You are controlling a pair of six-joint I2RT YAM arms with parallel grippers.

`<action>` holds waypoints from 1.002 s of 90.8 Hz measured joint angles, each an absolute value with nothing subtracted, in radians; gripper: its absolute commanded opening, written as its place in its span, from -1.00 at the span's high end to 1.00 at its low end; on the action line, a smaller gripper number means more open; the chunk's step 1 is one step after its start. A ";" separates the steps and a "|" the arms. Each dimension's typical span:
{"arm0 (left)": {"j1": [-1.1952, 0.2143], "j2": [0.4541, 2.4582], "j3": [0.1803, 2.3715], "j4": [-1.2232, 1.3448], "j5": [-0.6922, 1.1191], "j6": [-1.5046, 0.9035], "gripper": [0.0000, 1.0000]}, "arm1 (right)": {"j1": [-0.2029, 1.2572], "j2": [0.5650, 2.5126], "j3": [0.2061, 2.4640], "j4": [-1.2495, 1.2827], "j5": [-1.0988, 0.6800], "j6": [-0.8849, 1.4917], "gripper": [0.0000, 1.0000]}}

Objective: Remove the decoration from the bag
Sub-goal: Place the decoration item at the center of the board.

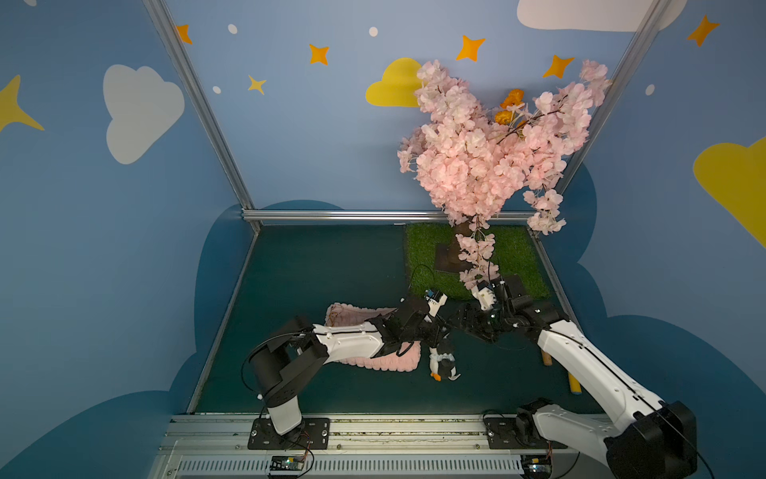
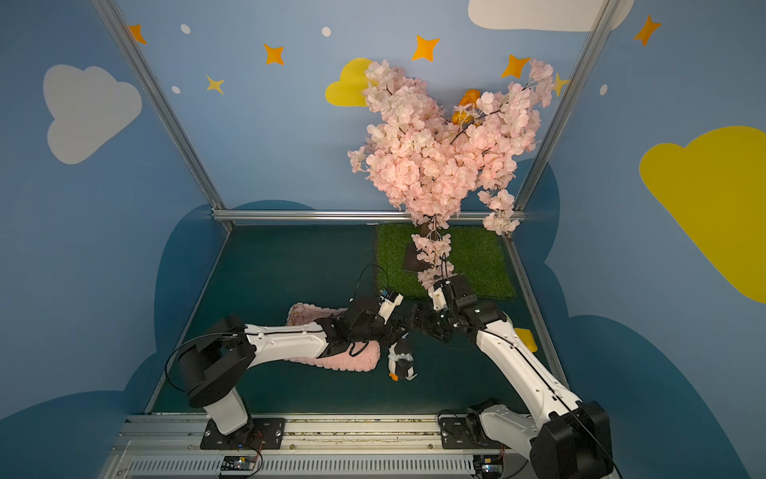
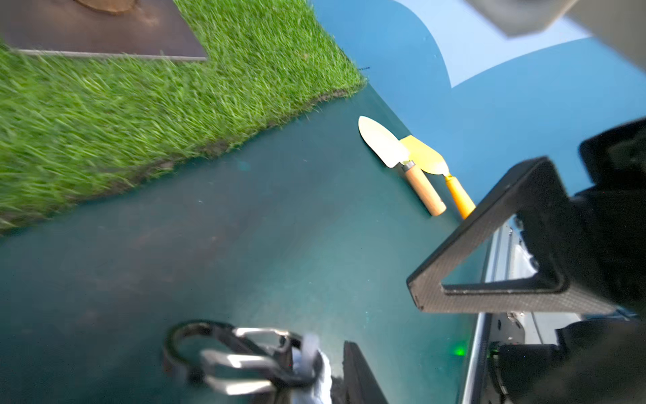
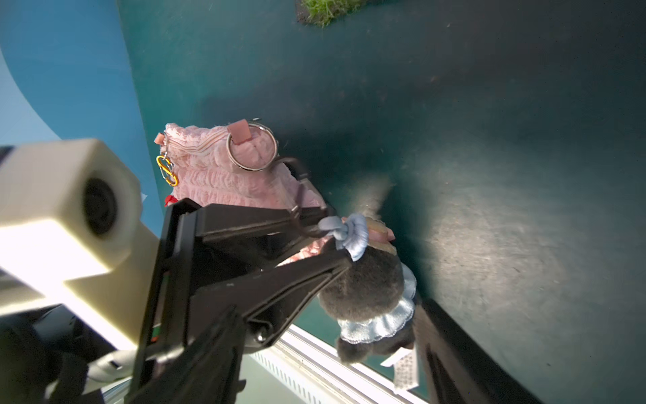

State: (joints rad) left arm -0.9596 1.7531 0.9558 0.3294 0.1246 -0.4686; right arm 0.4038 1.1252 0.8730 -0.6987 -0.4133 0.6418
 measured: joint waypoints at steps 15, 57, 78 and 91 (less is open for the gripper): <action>-0.964 1.754 0.957 0.277 0.146 -0.456 0.04 | 0.394 1.123 0.894 -0.756 -0.378 0.596 -0.67; -0.850 1.491 1.005 -0.120 0.313 -0.314 -0.55 | 0.494 1.128 0.950 -0.765 -0.339 0.463 -0.84; -0.575 1.331 1.010 -0.418 0.392 -0.071 -0.74 | 0.668 1.246 1.044 -0.696 -0.281 0.371 -0.86; -0.395 1.315 1.018 -0.554 0.392 0.043 -0.93 | 0.757 1.380 1.177 -0.669 -0.243 0.242 -0.86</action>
State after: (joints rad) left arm -0.3954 1.3148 1.0176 -0.5537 0.3923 0.0425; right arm 0.7570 1.3800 1.1767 -0.6689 -0.2432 0.2424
